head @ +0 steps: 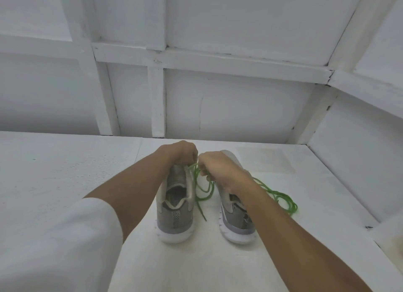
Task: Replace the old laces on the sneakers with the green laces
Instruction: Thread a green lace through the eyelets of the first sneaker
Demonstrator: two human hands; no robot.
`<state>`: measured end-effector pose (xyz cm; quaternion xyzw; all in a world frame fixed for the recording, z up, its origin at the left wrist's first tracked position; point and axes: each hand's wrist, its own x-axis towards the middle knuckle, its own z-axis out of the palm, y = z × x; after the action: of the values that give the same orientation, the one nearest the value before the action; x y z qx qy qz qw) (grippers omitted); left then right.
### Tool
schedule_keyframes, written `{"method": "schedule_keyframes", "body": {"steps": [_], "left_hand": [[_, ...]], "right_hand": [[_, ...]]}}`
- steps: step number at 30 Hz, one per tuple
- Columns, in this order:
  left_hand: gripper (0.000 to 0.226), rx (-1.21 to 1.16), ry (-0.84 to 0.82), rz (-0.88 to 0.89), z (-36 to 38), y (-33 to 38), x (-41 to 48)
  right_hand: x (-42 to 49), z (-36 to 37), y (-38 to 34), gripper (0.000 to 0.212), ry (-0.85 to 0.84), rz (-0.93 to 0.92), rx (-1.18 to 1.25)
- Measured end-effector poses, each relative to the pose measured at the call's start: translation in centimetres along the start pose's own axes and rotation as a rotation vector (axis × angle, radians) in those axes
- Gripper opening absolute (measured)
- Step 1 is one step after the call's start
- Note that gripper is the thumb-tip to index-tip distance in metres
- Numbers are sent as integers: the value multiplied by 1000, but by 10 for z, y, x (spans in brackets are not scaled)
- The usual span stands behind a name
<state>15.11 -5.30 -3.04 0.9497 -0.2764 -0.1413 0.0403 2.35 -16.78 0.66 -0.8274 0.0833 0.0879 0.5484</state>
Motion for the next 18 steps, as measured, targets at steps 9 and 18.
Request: {"method": "schedule_keyframes", "body": {"steps": [9, 18], "left_hand": [[15, -910, 225, -4, -40, -5, -24], [8, -1054, 194, 343, -103, 20, -73]], "right_hand": [[10, -24, -7, 31, -85, -12, -557], [41, -46, -38, 34, 67, -132, -270]]}}
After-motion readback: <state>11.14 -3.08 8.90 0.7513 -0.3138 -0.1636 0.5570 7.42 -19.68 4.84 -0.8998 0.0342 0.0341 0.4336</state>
